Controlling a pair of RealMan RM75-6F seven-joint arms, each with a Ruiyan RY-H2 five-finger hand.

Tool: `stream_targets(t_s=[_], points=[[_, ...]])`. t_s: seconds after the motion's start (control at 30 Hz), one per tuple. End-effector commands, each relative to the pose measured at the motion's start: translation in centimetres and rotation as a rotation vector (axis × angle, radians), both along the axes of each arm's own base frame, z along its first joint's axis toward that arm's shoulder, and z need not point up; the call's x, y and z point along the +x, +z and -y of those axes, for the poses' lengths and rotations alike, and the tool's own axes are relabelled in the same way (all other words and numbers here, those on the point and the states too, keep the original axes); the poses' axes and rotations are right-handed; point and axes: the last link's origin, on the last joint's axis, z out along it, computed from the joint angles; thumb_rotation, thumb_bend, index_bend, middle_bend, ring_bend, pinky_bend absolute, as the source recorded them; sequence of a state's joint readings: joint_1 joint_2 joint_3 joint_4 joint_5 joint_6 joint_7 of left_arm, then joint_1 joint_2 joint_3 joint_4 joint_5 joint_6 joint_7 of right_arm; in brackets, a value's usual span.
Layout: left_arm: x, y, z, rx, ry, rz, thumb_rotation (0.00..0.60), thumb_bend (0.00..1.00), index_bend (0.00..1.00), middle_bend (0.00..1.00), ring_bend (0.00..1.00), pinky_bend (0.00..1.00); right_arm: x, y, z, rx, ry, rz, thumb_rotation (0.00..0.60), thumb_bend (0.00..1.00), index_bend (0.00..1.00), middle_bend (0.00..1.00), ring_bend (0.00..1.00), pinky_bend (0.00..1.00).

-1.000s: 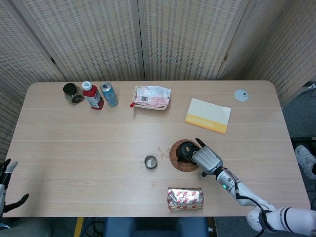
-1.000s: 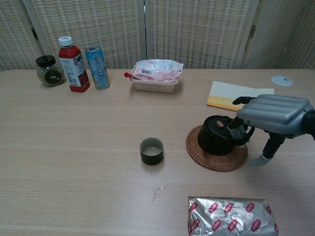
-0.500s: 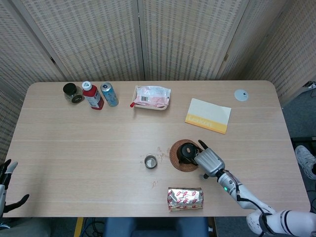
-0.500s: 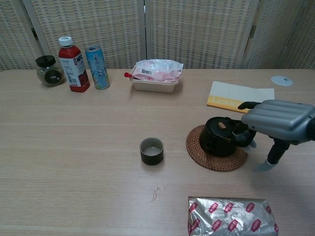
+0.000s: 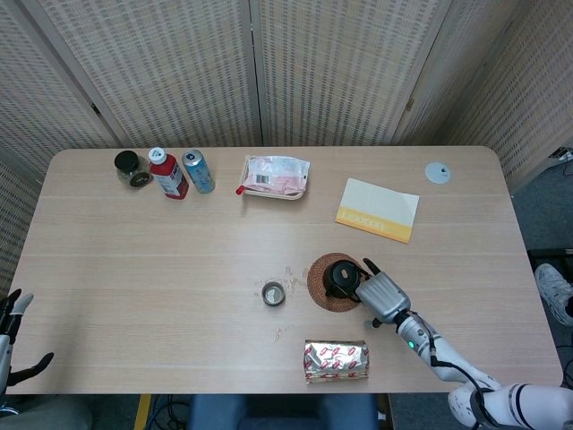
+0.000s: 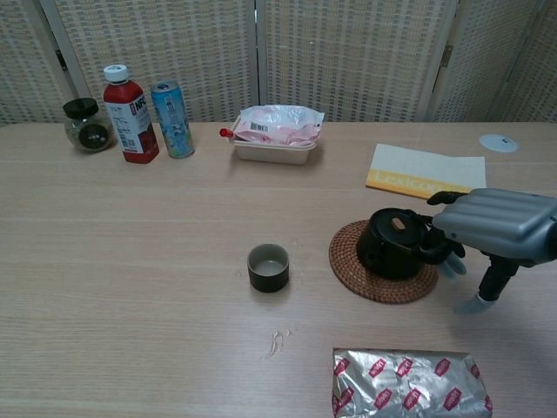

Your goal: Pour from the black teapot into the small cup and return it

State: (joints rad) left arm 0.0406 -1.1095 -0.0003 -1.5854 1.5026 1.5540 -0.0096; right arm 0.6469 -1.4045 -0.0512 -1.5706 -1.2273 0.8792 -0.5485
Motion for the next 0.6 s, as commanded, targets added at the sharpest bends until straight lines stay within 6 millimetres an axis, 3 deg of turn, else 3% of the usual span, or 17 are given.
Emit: stream_targets(t_s=[0.03,0.33,0.6], points=[[0.0,0.0,0.0,-0.001,0.000,-0.001,0.600,0.18,0.03,0.00,0.00,0.00,0.1,-0.1,0.3,-0.006,-0.004,0.013,0.498,0.00,0.67,0.66,0.54,0.00],[0.0,0.1,0.1,0.001,0.007,-0.006,0.600,0.18,0.03,0.00,0.00,0.00,1.2,-0.1,2.0,-0.006,-0.012,0.061,0.519,0.00,0.81,0.83,0.71,0.00],[0.0,0.1,0.0,-0.003,0.010,-0.006,0.600,0.17,0.03,0.00,0.00,0.00,2.2,-0.1,3.0,0.020,0.002,0.081,0.500,0.00,0.86,0.87,0.75,0.00]])
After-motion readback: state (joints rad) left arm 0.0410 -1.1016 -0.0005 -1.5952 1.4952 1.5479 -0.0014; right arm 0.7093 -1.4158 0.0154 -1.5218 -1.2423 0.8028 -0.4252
